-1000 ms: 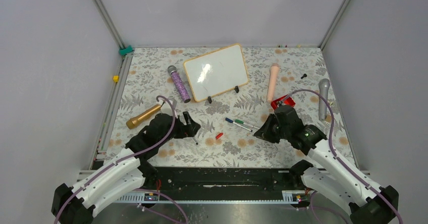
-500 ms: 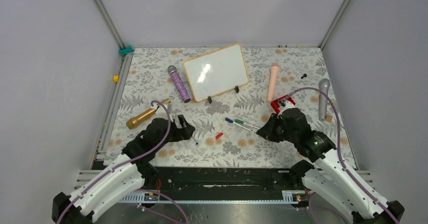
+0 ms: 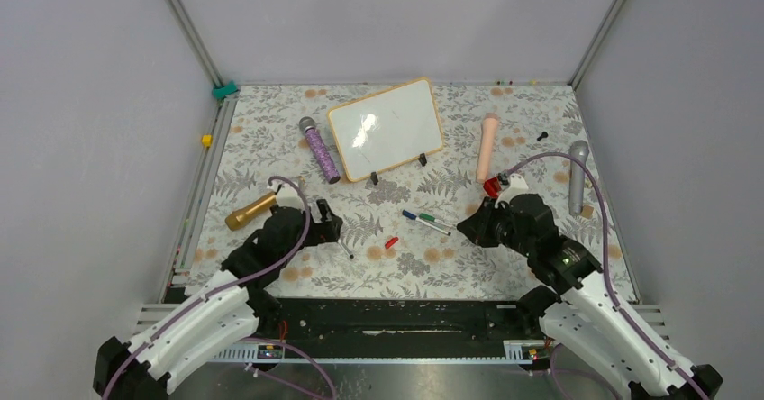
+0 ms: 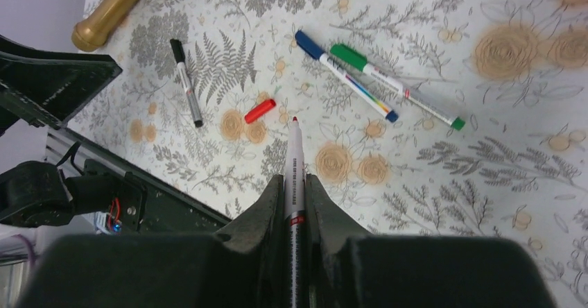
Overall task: Write a sentence on the whiteboard
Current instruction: Move the whiteboard to the center of the board.
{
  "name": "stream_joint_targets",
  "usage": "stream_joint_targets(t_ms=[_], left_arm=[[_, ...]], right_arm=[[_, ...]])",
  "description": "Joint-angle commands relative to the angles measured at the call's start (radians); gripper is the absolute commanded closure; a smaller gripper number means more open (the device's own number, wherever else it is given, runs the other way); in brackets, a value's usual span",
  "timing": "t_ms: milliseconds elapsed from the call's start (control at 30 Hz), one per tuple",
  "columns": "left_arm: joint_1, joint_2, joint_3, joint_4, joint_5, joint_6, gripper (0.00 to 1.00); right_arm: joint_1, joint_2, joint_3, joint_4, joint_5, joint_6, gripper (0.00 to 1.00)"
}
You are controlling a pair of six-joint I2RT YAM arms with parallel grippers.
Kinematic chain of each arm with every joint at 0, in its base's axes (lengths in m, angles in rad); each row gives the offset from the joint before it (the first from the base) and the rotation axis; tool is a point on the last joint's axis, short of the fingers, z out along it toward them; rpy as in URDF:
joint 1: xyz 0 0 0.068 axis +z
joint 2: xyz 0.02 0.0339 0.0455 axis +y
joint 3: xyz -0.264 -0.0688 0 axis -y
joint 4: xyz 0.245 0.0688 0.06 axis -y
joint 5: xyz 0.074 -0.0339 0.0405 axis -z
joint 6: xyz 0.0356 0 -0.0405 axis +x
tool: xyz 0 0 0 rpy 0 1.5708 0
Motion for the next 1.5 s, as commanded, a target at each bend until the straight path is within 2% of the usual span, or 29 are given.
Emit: stream_joint_targets(t_ms=[0,167,300,467,567,733,900,1033,1267,1467], left_arm=[[0.038,0.126,0.052,0.121,-0.019,0.037,0.05],[0.097,0.214,0.081,0.239,0.037,0.035,0.06],[0.146,0.238,0.108,0.264,0.023,0.060,0.06],[0.215,0.217,0.077,0.314,0.116,0.012,0.05],[0.223,0.215,0.059,0.350,0.107,0.007,0.05],[0.243,0.245,0.041,0.426,0.142,0.013,0.05],[0.276,0.280,0.024,0.470,0.182,0.017,0.05],[0.293,0.290,0.043,0.420,0.165,0.051,0.05],[0.295,0.264,0.005,0.423,0.106,0.138,0.08],[0.296,0.219,-0.036,0.489,0.139,0.158,0.07]], right_arm=[[-0.001,0.069,0.032,0.150,0.061,-0.084,1.00],[0.000,0.214,0.086,0.269,0.078,-0.158,1.00],[-0.001,0.329,0.156,0.359,0.095,-0.187,1.00],[-0.012,0.431,0.298,0.339,0.090,-0.227,1.00],[-0.066,0.466,0.354,0.305,-0.003,-0.225,1.00],[-0.215,0.482,0.362,0.311,-0.156,-0.139,1.00],[-0.254,0.481,0.329,0.321,-0.148,-0.083,1.00],[-0.290,0.455,0.298,0.307,-0.162,-0.049,1.00],[-0.297,0.373,0.253,0.242,-0.034,-0.089,1.00],[-0.313,0.425,0.292,0.243,0.004,-0.076,1.00]])
